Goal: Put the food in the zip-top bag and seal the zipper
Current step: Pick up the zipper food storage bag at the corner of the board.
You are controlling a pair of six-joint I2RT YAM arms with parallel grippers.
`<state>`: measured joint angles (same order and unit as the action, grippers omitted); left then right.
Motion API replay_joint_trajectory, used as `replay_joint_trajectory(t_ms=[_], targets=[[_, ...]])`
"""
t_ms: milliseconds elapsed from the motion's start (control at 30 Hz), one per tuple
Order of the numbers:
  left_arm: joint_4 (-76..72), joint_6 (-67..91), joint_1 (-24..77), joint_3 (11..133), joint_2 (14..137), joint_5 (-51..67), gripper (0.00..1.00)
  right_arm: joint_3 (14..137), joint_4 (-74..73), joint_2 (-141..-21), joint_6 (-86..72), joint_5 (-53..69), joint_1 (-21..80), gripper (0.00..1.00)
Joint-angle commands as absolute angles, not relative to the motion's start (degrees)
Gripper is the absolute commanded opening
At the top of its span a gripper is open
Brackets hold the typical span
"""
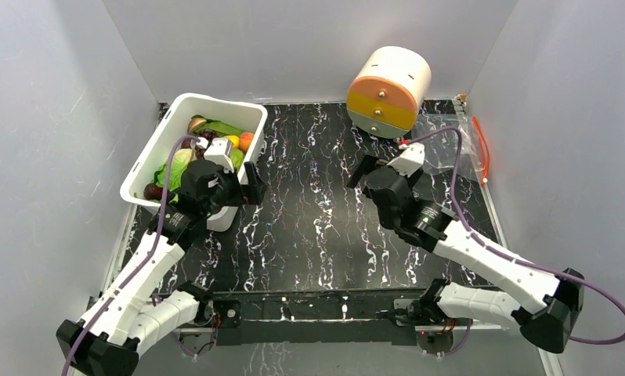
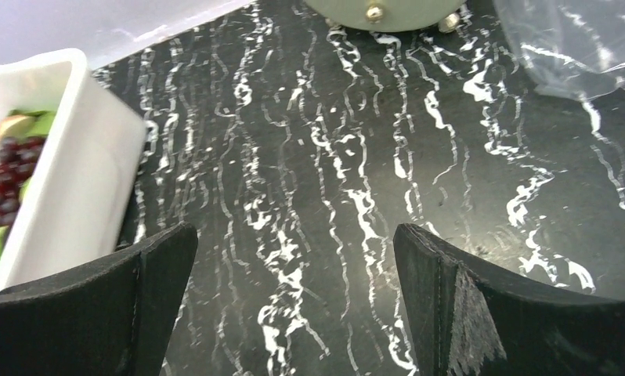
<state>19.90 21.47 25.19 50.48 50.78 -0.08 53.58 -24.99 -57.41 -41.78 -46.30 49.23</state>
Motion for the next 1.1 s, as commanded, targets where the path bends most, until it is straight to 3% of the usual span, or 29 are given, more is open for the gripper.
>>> replay_joint_trajectory(t_ms=[0,133,233,433,733,933,1067], targets=[[19.33,20.64,24.79,48.40,51.20,-0.95,0.98,56.30,-18.71,-60.69,-36.61,-49.78,45.24,0.95],[18.36,20.25,24.78,47.08,51.39,-0.92,0.98,56.79,-17.16,-65.25,-35.77,-41.53,36.37,0.83],[16.96,20.23,24.79,45.19,50.22,-2.72,0.98,57.15,-15.11,-67.86,-34.48,-34.99,28.41,0.65],[15.90,18.71,24.79,43.57,47.09,-3.52,0.98,56.20,-8.88,-72.07,-33.08,-29.13,17.32,0.48],[15.53,16.88,24.79,43.00,44.33,-3.00,0.98,53.10,-0.42,-80.78,-44.83,-17.53,-2.23,0.46],[15.68,16.55,24.79,43.13,43.82,-3.25,0.98,53.10,3.31,-87.98,-51.83,-13.71,-8.93,0.47],[15.90,16.37,24.76,43.20,43.37,-3.25,0.98,53.16,5.32,-92.20,-55.61,-12.58,-11.66,0.57]])
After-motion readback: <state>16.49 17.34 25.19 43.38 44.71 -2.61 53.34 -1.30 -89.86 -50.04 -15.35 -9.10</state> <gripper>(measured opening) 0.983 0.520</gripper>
